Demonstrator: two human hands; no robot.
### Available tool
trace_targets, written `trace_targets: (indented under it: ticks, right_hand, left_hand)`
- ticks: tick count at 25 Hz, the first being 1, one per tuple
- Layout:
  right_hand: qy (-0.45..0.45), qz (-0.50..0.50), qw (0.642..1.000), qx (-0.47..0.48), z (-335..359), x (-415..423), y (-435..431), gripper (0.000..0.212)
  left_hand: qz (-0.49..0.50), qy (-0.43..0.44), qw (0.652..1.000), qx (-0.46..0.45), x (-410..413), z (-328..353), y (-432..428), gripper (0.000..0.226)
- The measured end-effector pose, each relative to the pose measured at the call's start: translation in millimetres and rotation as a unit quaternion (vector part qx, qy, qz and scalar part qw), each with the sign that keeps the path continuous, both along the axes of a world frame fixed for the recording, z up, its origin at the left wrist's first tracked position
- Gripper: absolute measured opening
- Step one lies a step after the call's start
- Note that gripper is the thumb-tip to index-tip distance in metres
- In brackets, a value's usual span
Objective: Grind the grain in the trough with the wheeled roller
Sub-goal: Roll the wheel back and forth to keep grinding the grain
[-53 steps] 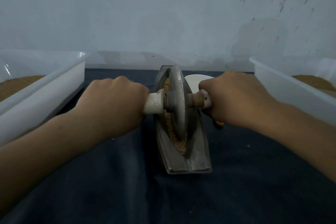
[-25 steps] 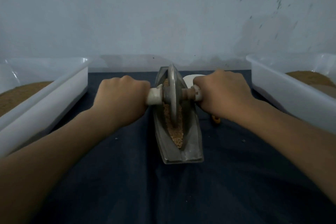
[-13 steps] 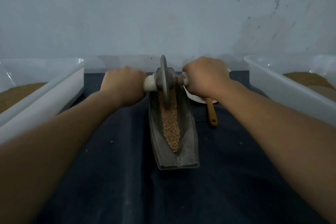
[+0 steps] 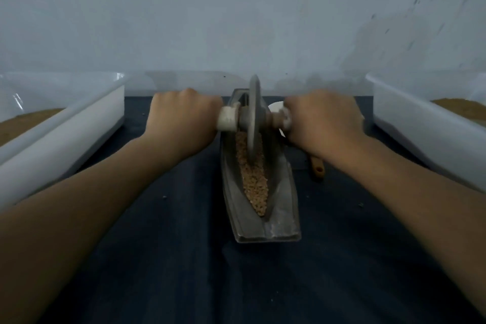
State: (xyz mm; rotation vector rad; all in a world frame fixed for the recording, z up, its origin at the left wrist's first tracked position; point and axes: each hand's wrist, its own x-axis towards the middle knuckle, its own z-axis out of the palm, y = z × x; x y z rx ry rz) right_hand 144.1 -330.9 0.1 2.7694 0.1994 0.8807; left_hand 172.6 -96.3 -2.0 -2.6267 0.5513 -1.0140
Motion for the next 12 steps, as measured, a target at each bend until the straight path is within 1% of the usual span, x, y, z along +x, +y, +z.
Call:
trace_targets:
  ticks: [1, 2, 4, 5, 6, 8, 10, 12]
  right_hand:
    - [0.013, -0.003, 1.0, 0.002, 7.4, 13.0, 5.4, 0.013]
    - [0.032, -0.004, 0.999, 0.002, 14.4, 22.2, 10.2, 0.006]
    - [0.053, 0.0, 0.999, -0.012, 21.6, 23.5, 14.0, 0.004]
    - [0.054, 0.006, 0.998, -0.013, 20.4, 14.7, 13.1, 0.007]
    - [0.054, 0.014, 0.998, -0.011, 16.8, 2.2, 10.1, 0.016]
    - [0.052, 0.022, 0.998, -0.006, 8.0, -26.3, 0.5, 0.03]
    - [0.056, 0.024, 0.998, 0.009, 4.4, -45.8, -8.9, 0.031]
    - [0.057, 0.014, 0.998, 0.009, 1.4, -45.7, -10.5, 0.029]
  left_hand:
    - [0.015, 0.018, 0.999, -0.028, 9.3, 0.6, -1.3, 0.005]
    - [0.031, 0.036, 0.998, -0.043, 15.0, 1.3, -1.4, 0.008]
    - [0.036, 0.043, 0.996, -0.064, 13.8, -1.3, 0.6, 0.009]
    - [0.029, 0.033, 0.997, -0.061, 5.2, -3.4, 3.1, 0.009]
    - [0.011, 0.01, 0.999, -0.047, -6.8, -5.8, 6.8, 0.014]
    - [-0.031, -0.031, 0.999, 0.0, -32.8, -6.2, 14.6, 0.033]
    - [-0.059, -0.055, 0.996, 0.028, -48.0, 0.9, 19.8, 0.043]
    - [-0.05, -0.047, 0.997, 0.032, -47.6, 1.0, 17.1, 0.045]
